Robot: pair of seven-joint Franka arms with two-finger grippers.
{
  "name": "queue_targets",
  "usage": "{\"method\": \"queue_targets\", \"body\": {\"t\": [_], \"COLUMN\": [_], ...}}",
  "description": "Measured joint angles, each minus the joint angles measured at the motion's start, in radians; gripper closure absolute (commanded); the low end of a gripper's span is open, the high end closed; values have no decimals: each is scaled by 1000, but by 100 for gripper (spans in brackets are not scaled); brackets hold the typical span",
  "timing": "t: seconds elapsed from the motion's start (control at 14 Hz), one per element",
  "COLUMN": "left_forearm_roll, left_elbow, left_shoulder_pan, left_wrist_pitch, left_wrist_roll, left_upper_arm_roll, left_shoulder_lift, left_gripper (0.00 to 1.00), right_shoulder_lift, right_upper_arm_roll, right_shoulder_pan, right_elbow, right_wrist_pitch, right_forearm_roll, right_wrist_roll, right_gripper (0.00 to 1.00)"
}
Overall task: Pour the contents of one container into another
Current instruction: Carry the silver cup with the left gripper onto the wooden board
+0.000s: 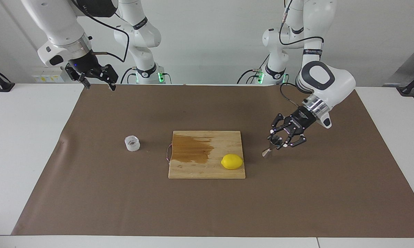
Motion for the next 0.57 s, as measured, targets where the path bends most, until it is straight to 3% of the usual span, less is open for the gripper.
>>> {"method": "queue_targets", "body": {"t": [0.21, 0.36, 0.57], "left_forearm_roll": [-8, -80, -127], "left_elbow": [27, 42, 79], "left_shoulder_pan": [-159, -265, -319], "left_wrist_pitch": [166, 301, 386], "left_wrist_roll": [-95, -116, -117], "left_upper_arm_roll": [-8, -24, -96], "left_shoulder_lift": [15, 43, 103], "left_gripper": [100, 100, 100], "right_shoulder_lift": [0, 0, 0], "right_upper_arm_roll": [0, 0, 0], "right_shoulder_pan": [0, 0, 0], "right_elbow": [0, 0, 0], "right_wrist_pitch": [0, 0, 0], "right_forearm_roll": [0, 0, 0], "right_wrist_roll": [0, 0, 0], "right_gripper": [0, 0, 0]}}
